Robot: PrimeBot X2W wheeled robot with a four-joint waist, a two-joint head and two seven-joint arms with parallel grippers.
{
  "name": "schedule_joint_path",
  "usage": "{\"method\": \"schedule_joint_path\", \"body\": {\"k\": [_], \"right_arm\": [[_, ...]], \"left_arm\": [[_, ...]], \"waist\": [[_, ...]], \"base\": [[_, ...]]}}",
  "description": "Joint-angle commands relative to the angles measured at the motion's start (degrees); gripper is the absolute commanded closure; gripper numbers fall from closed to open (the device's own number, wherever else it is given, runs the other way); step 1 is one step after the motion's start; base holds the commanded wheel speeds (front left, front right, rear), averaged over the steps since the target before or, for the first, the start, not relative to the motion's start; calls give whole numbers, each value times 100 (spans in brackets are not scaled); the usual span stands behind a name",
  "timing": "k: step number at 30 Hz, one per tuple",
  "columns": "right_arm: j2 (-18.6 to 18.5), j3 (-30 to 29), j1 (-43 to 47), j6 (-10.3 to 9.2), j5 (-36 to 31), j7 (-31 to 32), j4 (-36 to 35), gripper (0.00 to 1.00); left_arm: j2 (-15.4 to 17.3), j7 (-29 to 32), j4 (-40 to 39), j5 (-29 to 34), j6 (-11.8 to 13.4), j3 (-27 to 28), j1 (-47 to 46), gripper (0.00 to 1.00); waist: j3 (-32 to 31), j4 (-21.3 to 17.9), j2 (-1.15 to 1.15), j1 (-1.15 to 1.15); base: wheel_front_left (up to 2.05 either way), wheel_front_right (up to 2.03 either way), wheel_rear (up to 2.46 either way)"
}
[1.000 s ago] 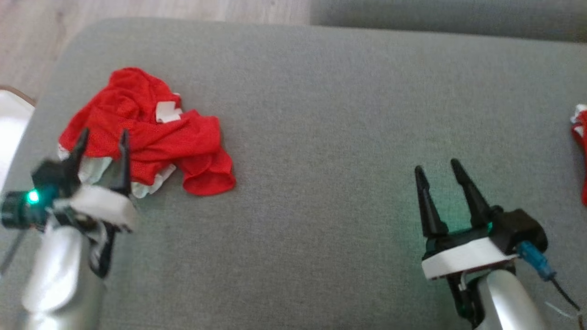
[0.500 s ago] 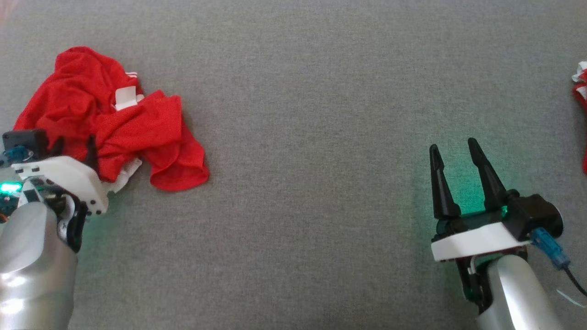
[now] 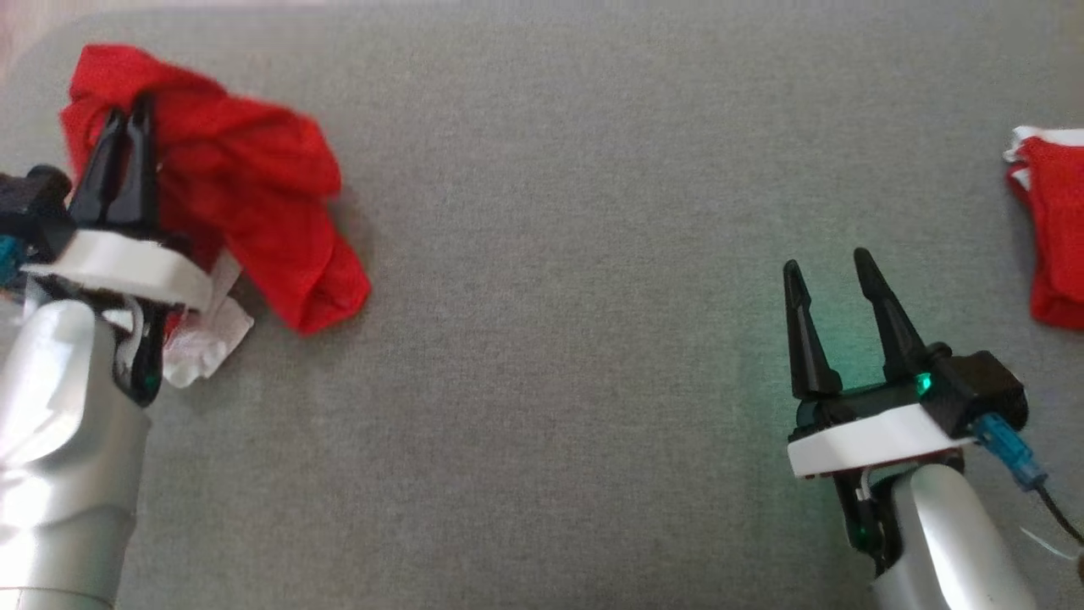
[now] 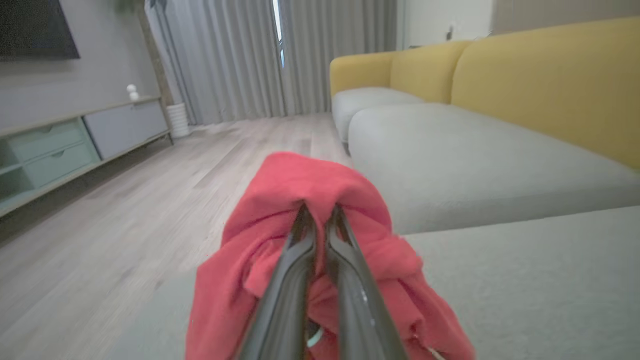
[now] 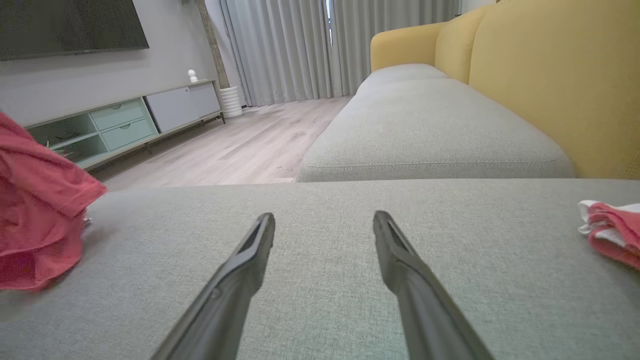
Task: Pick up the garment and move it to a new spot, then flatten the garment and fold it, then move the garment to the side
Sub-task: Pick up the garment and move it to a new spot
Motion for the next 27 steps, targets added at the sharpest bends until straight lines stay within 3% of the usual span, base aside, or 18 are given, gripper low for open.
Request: {"method": "schedule_joint_path", "body": {"k": [1, 8, 14, 18, 23, 24, 25, 26, 27], "right_arm": [[-7, 168, -109, 11, 51, -78, -144, 0], [-7, 293, -98, 11, 240, -78, -108, 0], [-7, 447, -244, 11, 402, -78, -191, 0], [-7, 579, -388, 11, 530, -78, -288, 0], [-7, 749, -583, 11, 730, -78, -379, 0], [-7, 761, -610, 11, 763, -78, -383, 0], [-7, 769, -635, 11, 793, -78, -385, 0], [-7, 780, -658, 11, 819, -78, -386, 0], [-7, 783, -676, 11, 841, -78, -385, 0]], "left_arm": [[355, -71, -347, -34, 10, 111, -137, 100], [222, 301, -1835, -239, 9, -451, 229, 100], [-20, 1009, -2986, -220, 84, -893, 281, 100], [-121, 1418, -3122, -87, 113, -1158, -20, 100], [-325, 1525, -2647, 19, 82, -1434, -665, 100], [-361, 1490, -2473, 36, 74, -1475, -826, 82], [-392, 1424, -2289, 59, 68, -1500, -985, 18], [-416, 1342, -2101, 83, 63, -1522, -1130, 0], [-433, 1251, -1920, 101, 58, -1540, -1258, 0]], "waist": [[-134, -74, 0, 0], [-416, -381, 0, 0], [-337, -963, 0, 0], [-112, -1378, 0, 0], [180, -1849, 0, 0], [219, -1916, 0, 0], [249, -1975, 0, 0], [272, -2026, 0, 0], [285, -2065, 0, 0]], "base": [[0, 0, 0], [0, 0, 0], [0, 0, 0], [0, 0, 0], [0, 0, 0], [0, 0, 0], [0, 0, 0], [0, 0, 0], [0, 0, 0]]}}
